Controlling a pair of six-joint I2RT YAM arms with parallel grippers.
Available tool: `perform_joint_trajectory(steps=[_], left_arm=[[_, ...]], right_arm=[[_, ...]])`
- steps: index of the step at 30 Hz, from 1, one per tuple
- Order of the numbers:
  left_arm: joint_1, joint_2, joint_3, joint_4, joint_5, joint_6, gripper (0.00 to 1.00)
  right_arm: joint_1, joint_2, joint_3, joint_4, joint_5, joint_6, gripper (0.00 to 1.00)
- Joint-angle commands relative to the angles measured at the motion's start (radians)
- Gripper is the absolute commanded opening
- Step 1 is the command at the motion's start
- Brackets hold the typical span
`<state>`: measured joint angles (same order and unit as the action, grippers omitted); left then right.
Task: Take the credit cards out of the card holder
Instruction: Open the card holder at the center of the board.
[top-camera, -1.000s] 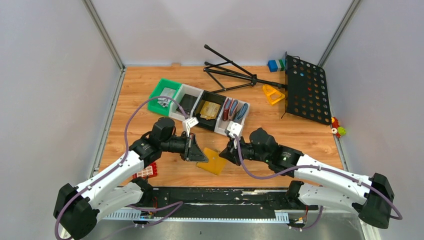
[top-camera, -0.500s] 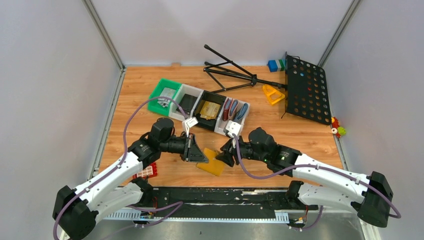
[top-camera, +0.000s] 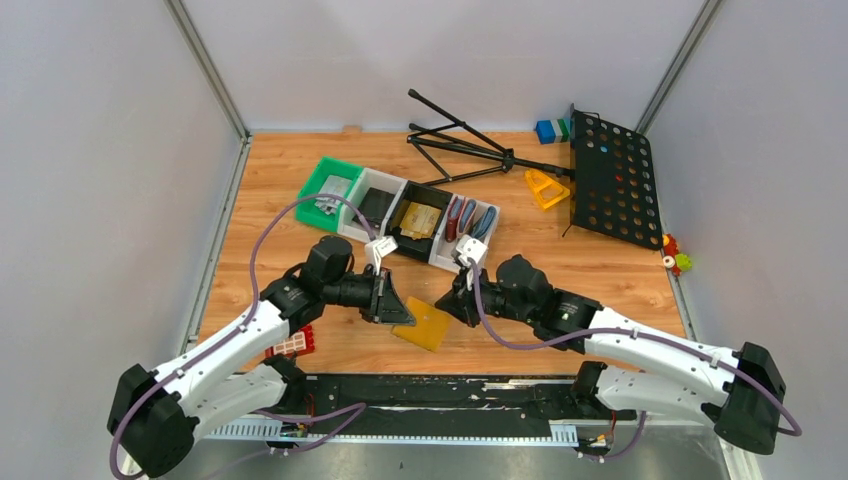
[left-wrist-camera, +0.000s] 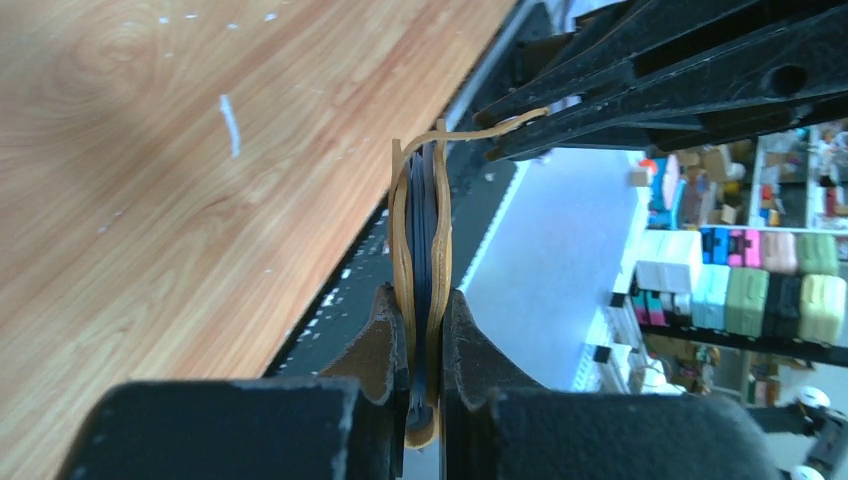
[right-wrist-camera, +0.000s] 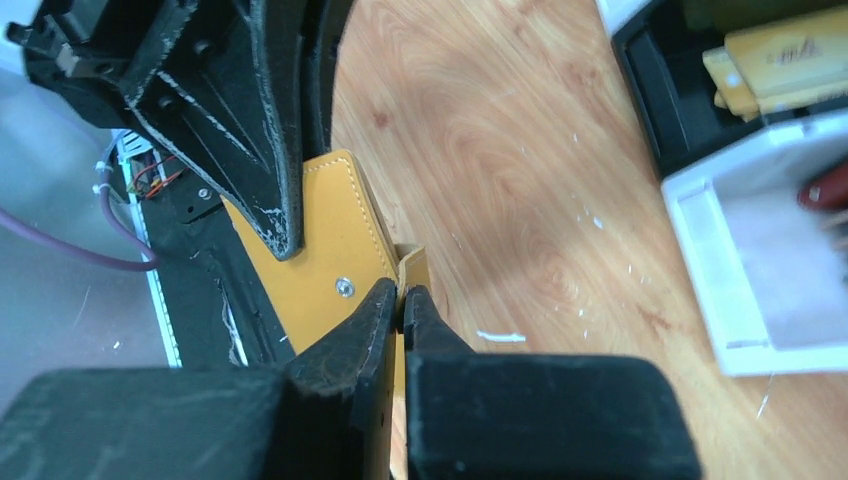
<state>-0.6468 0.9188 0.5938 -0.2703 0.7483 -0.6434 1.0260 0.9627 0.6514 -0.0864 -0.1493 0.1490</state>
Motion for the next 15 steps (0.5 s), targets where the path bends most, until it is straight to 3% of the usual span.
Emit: perform_joint_trajectory(steps=[1, 6, 9, 15], left_arm=[[-0.004, 0.049, 0.029, -0.061, -0.114, 0.099, 0.05], [-0.004, 0.153, -0.017, 0.042, -0.087, 0.085, 0.07], [-0.004, 0.212, -0.010, 0.025, -0.147, 0.111, 0.12], [-0.004, 0.267, 0.016, -0.078, -0.425, 0.143, 0.49]], right_arm=[[0.002, 0.057, 0.034, -0.114, 0.095, 0.158, 0.00], [0.002, 0.152, -0.028, -0.069, 0.048, 0.280, 0.00], [0.002, 0.180, -0.062, -0.041, 0.064, 0.346, 0.00], [0.001, 0.217, -0.062, -0.119, 0.148, 0.414, 0.00]])
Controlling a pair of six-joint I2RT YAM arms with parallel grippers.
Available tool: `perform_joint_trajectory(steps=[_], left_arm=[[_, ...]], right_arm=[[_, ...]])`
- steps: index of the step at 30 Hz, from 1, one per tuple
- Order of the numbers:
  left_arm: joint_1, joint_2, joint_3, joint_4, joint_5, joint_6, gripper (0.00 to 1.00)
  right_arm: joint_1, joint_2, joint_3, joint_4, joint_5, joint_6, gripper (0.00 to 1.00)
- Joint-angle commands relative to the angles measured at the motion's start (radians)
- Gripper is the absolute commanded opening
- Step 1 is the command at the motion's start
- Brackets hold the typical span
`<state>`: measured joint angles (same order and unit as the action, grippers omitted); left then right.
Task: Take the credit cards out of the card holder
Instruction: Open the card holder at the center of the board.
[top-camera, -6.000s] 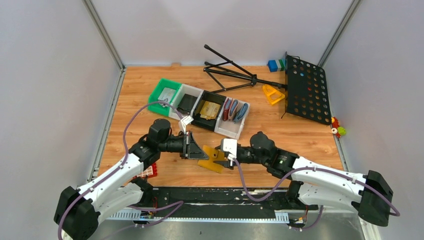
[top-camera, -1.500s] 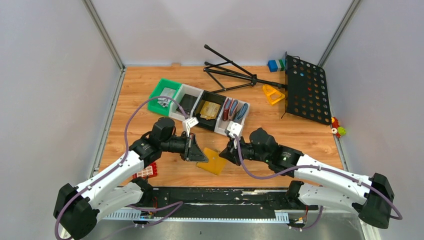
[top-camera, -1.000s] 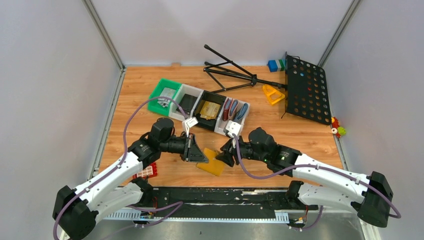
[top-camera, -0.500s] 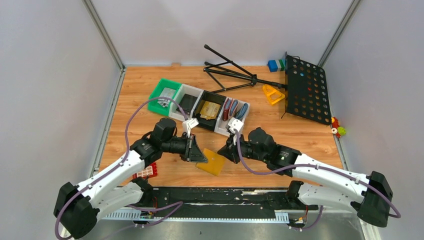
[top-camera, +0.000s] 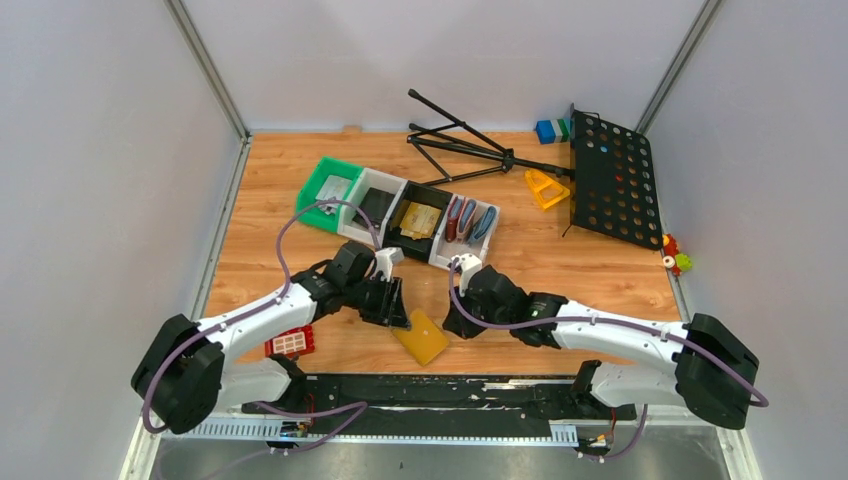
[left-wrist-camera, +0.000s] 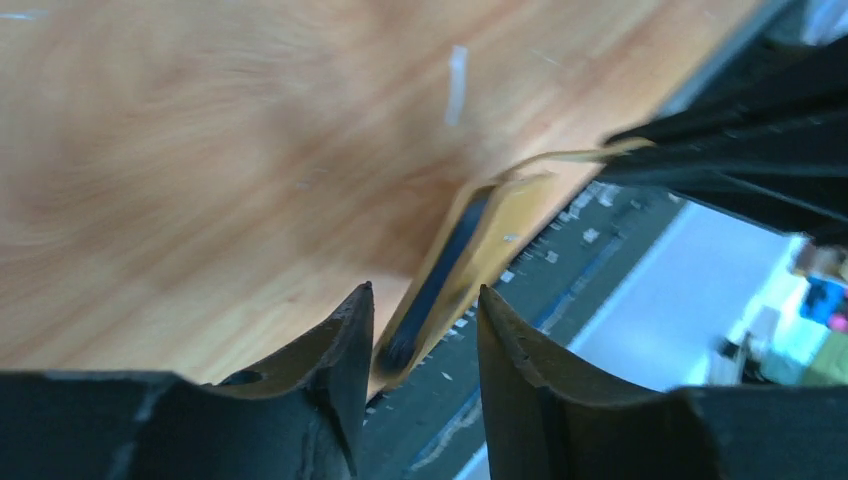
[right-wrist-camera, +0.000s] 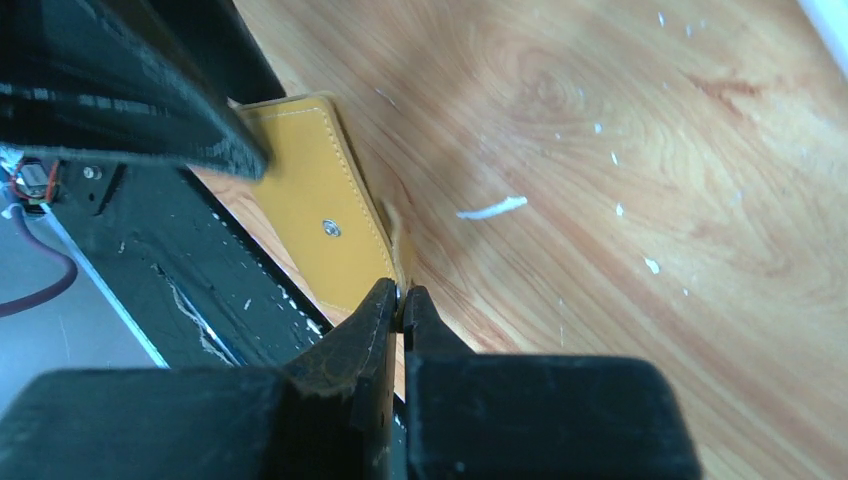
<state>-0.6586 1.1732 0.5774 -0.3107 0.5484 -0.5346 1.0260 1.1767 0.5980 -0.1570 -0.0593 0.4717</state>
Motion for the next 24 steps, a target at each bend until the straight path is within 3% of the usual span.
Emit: perform_joint_trajectory(steps=[1, 8, 16, 22, 24], left_arm=[[0.006, 0.011, 0.025, -0.037, -0.250, 0.027, 0.54], [0.003, -0.124, -0.049, -0.028, -0.325, -0.028, 0.68], [-0.032, -0.266, -0.153, 0.175, -0.170, -0.201, 0.78], [-0.068, -0.265, -0.200, 0.299, -0.126, -0.302, 0.82], [-0.074, -0.245, -0.245, 0.406, -0.105, -0.364, 0.82]], right_arm=[[0.001, 0.001, -0.013, -0.055, 0.087, 0.105, 0.00], [0.001, -0.048, -0.037, -0.074, 0.142, 0.135, 0.00], [0.001, -0.145, -0.041, -0.023, 0.081, 0.145, 0.00], [0.002, -0.148, -0.036, 0.017, -0.035, 0.147, 0.00], [0.002, -0.153, -0.046, 0.054, -0.067, 0.154, 0.00]])
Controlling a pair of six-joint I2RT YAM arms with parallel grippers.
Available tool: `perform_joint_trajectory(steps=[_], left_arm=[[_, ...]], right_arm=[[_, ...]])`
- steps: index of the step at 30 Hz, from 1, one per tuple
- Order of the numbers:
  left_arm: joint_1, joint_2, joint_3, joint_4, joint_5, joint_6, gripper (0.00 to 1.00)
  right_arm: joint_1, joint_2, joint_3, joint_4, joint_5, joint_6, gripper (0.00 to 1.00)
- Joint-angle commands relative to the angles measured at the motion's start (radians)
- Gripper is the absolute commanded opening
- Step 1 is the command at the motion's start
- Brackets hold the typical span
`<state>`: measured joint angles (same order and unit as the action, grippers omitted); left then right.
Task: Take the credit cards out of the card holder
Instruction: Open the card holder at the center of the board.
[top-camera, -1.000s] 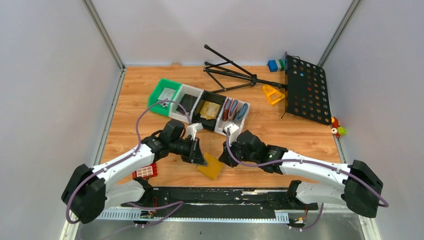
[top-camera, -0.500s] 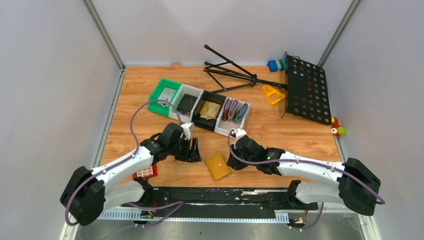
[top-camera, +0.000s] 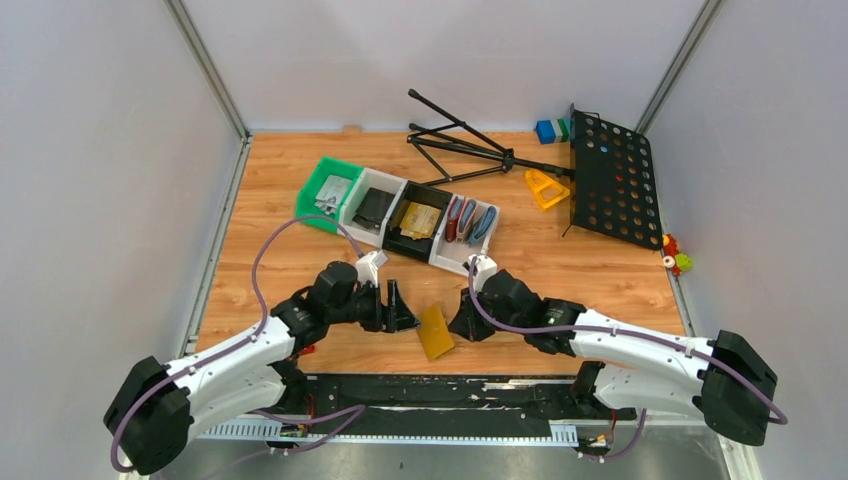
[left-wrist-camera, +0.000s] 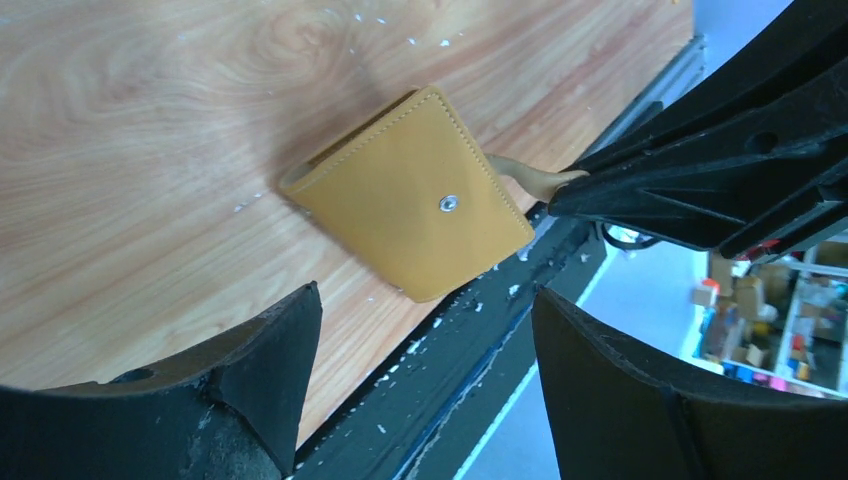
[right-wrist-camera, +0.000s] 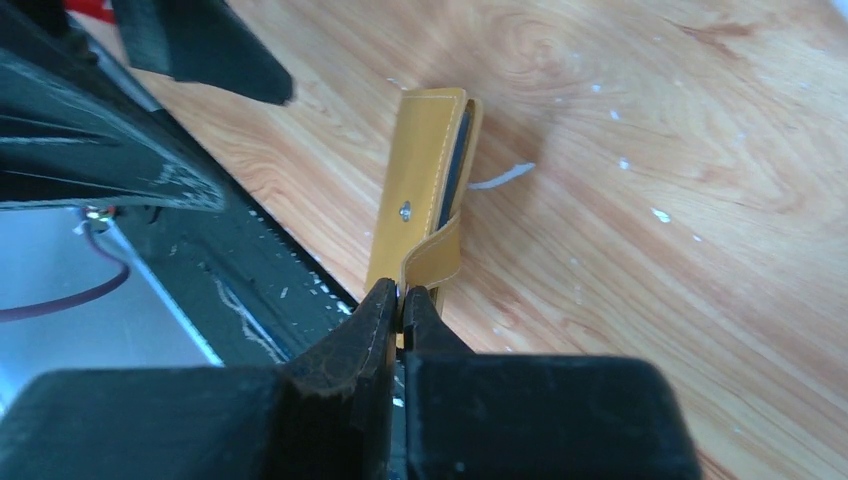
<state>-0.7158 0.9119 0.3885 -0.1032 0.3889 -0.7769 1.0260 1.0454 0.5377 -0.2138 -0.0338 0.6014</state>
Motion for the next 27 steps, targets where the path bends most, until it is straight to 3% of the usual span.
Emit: perform_joint_trajectory(steps=[1, 5, 15, 18, 22, 27], left_arm=[[-0.018, 0.027, -0.077, 0.251, 0.066, -0.151, 0.82], [-0.029, 0.073, -0.121, 0.365, 0.084, -0.214, 0.83], [-0.046, 0.104, -0.101, 0.352, 0.087, -0.212, 0.85], [-0.049, 0.129, -0.087, 0.323, 0.084, -0.195, 0.80], [-0.053, 0.149, -0.071, 0.288, 0.083, -0.172, 0.64], [-0.053, 0.167, -0.067, 0.278, 0.081, -0.160, 0.62]], right_arm=[[0.003, -0.023, 0.013, 0.117, -0.102, 0.027, 0.00], [0.003, -0.030, 0.014, 0.132, -0.148, 0.018, 0.00], [0.008, -0.083, 0.001, 0.143, -0.171, 0.002, 0.00], [0.008, -0.067, 0.004, 0.106, -0.141, -0.004, 0.00], [0.008, -0.047, -0.011, 0.072, -0.096, 0.004, 0.00], [0.008, -0.052, -0.042, 0.075, -0.036, 0.029, 0.00]])
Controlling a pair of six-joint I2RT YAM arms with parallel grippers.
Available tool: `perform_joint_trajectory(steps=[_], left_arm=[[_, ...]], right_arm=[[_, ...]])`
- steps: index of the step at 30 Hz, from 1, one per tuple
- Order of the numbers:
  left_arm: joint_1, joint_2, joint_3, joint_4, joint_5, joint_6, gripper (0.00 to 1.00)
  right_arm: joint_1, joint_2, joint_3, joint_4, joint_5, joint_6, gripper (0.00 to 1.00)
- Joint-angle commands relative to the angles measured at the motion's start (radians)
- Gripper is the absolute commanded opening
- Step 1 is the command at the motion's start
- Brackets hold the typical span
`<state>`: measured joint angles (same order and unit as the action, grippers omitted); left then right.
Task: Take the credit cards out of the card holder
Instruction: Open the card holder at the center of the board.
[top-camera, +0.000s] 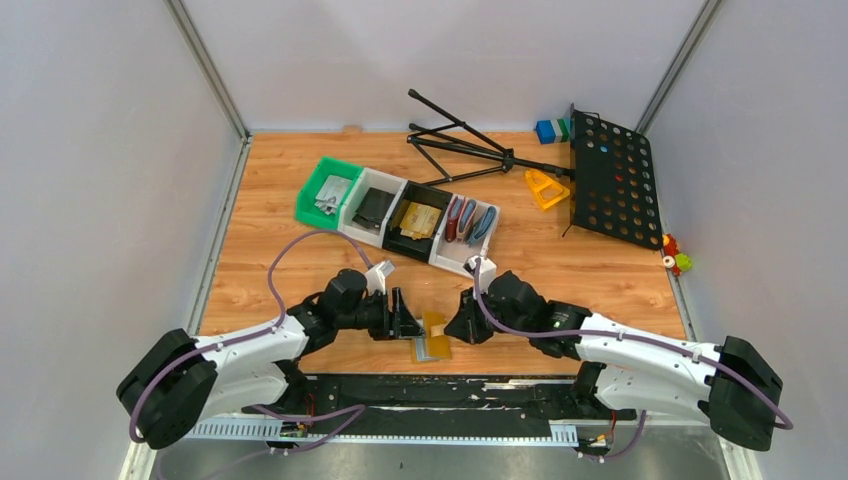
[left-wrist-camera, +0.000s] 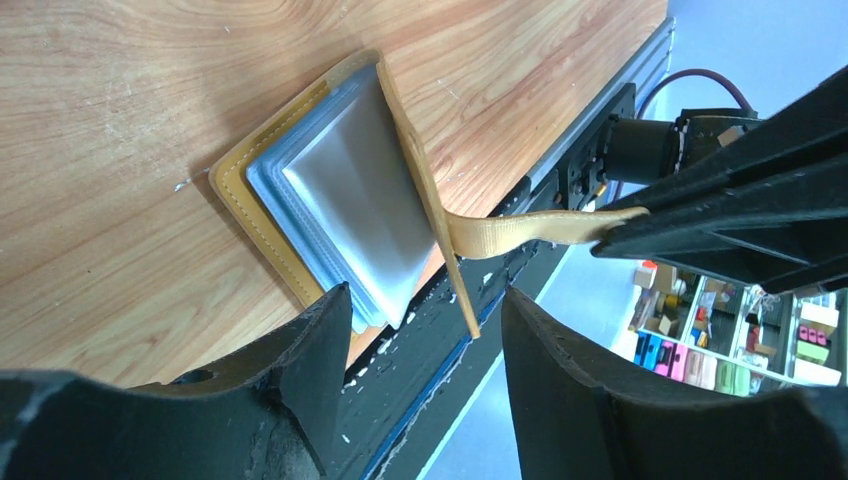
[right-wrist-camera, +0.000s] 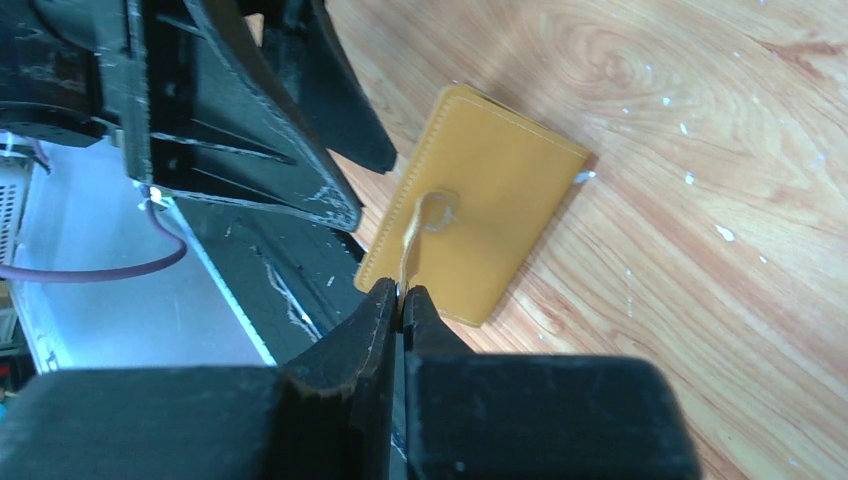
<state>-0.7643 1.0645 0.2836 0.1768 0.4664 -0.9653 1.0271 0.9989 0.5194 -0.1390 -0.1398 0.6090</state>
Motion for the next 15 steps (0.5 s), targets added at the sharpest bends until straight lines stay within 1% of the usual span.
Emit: perform_joint_trajectory(steps=[1, 7, 11, 15], left_arm=[[-0.004, 0.020, 0.040, -0.008, 0.001, 0.032, 0.61], [-0.005, -0.008, 0.071, -0.140, -0.066, 0.093, 0.61], [-0.004, -0.034, 0.083, -0.187, -0.090, 0.110, 0.61], [-0.004, -0.022, 0.108, -0.264, -0.117, 0.137, 0.61]], right_arm=[[0.005, -0.010, -0.027, -0.002, 0.087, 0.027, 0.00], [0.003, -0.062, -0.027, -0.109, 0.248, 0.027, 0.00], [-0.001, -0.093, -0.037, -0.198, 0.331, 0.012, 0.00], [-0.003, -0.080, -0.017, -0.332, 0.467, 0.040, 0.00]])
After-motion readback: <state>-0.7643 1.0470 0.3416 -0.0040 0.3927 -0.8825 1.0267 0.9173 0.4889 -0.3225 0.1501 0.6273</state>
